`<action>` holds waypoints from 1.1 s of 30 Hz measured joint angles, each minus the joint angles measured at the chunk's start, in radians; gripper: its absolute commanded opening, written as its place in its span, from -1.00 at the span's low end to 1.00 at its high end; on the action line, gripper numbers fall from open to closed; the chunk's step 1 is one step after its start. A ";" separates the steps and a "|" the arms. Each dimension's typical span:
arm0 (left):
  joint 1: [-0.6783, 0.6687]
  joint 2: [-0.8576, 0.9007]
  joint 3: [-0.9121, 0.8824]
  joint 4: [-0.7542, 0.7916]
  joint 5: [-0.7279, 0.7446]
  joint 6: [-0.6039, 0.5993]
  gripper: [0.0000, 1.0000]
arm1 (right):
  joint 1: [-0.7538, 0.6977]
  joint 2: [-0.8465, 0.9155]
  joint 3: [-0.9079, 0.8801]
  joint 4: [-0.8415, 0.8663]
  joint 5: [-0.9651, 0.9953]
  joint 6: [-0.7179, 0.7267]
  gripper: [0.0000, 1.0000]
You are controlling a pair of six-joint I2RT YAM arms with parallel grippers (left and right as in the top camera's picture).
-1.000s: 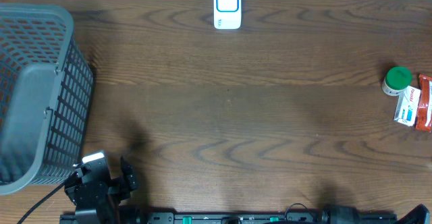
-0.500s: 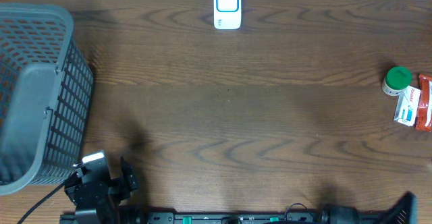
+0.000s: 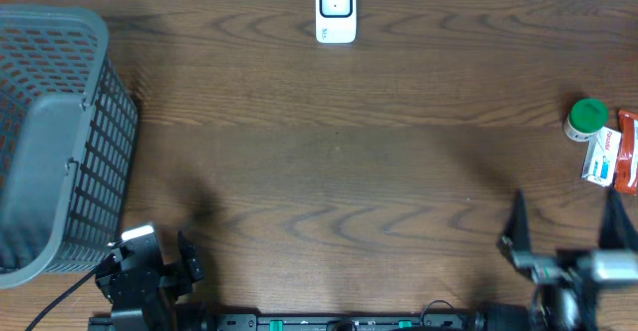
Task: Scan the item barcode
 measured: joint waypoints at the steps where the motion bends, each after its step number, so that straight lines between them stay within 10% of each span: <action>1: 0.000 0.000 0.000 0.000 0.000 0.000 0.97 | 0.000 0.000 -0.069 0.083 -0.019 -0.009 0.99; 11: 0.000 0.000 0.000 0.000 0.000 0.000 0.97 | 0.000 0.002 -0.496 0.497 -0.102 -0.015 0.99; 33: 0.000 0.000 0.000 0.000 0.000 0.000 0.97 | 0.027 0.000 -0.556 0.182 0.037 0.076 0.99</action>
